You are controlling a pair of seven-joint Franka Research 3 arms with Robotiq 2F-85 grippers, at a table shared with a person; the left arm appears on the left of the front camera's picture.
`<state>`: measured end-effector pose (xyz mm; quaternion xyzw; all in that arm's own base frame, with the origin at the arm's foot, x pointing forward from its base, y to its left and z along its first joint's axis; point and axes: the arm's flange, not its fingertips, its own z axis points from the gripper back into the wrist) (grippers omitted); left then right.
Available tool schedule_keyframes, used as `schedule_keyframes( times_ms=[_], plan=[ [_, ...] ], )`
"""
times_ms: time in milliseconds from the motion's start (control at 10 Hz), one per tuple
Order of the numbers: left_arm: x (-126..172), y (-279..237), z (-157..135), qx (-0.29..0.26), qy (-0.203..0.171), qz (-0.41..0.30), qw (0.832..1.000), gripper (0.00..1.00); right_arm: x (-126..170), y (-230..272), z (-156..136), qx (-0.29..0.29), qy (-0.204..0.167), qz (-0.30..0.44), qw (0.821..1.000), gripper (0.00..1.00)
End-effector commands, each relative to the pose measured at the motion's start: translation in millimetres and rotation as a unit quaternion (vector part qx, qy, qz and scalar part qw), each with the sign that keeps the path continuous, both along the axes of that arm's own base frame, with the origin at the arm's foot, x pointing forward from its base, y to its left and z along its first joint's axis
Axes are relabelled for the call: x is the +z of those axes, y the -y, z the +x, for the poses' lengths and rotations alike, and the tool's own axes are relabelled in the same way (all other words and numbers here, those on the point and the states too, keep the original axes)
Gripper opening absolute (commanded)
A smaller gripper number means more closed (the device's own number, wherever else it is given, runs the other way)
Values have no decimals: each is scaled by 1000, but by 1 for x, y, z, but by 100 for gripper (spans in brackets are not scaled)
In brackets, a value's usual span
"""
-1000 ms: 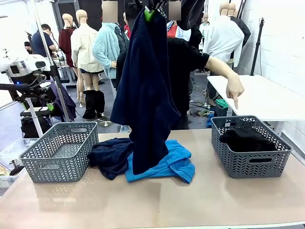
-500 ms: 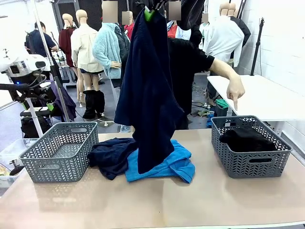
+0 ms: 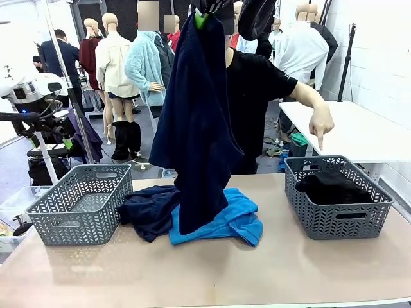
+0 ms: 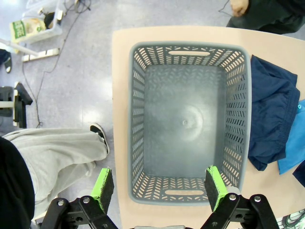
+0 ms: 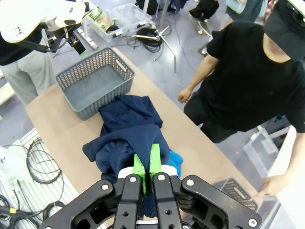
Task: Sort the tops and bottoms.
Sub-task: Sort the clothes according to human instructions.
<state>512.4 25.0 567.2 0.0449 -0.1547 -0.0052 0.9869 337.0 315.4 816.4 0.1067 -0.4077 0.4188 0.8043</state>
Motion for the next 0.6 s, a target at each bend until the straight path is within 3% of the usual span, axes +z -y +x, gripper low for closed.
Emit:
schedule_keyframes(
  times_ms=[0,200,500],
  plan=[
    [1,-1,1,4,3,-7,1000,100,3,2,0,0,4,-4,1000,0],
    [1,-1,1,4,3,-7,1000,100,0,0,0,0,0,0,1000,0],
    [1,-1,1,4,3,-7,1000,100,50,59,0,-90,70,4,993,0]
  ],
)
